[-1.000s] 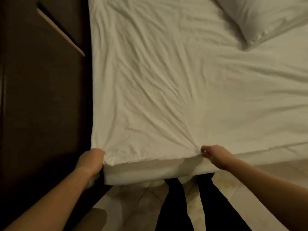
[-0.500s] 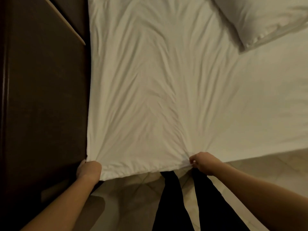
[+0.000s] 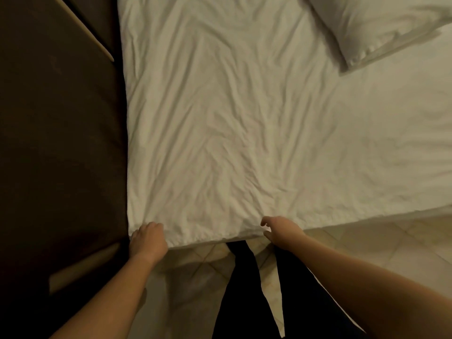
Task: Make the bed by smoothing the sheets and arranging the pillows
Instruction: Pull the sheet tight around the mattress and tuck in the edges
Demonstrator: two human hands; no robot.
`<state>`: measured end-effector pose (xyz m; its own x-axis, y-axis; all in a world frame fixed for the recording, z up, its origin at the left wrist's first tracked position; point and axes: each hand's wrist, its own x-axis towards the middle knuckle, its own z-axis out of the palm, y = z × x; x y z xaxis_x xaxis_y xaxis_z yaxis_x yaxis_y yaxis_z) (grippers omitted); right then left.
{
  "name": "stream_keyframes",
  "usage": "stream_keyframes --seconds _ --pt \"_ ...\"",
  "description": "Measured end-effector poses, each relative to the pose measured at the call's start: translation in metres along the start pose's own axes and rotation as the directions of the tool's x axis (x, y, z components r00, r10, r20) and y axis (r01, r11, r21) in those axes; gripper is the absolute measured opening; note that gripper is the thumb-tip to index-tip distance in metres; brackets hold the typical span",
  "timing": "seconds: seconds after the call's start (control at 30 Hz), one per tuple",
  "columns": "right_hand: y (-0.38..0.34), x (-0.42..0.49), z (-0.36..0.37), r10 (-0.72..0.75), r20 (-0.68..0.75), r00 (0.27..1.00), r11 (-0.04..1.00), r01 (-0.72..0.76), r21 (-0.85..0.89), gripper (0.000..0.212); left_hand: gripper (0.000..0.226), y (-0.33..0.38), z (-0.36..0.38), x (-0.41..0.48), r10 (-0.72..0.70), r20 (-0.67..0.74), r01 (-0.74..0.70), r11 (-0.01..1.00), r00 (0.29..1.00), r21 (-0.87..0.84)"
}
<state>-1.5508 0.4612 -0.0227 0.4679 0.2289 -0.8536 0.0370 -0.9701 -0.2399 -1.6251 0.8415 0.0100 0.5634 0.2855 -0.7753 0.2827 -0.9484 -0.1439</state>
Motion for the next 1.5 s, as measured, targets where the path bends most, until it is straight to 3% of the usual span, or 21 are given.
stream_keyframes --seconds 0.33,0.73,0.97,1.5 --pt "0.013 -0.049 -0.061 0.032 -0.257 0.966 0.989 0.006 0.146 0.05 0.056 0.054 -0.044 -0.023 0.075 -0.073 -0.093 0.952 0.995 -0.29" --pt "0.079 -0.135 -0.101 0.129 -0.465 0.876 0.971 -0.016 0.238 0.059 0.055 0.121 -0.107 -0.093 0.151 -0.23 -0.214 0.935 0.961 -0.284" --pt "0.129 -0.17 -0.123 0.112 -0.544 0.832 0.968 0.033 0.249 0.061 0.057 0.168 -0.136 -0.132 0.143 -0.323 -0.243 0.925 0.936 -0.293" --pt "0.302 -0.239 -0.184 0.078 -0.644 0.761 0.965 0.104 0.241 0.061 0.057 0.378 -0.154 -0.193 0.198 -0.416 -0.351 0.875 0.888 -0.334"
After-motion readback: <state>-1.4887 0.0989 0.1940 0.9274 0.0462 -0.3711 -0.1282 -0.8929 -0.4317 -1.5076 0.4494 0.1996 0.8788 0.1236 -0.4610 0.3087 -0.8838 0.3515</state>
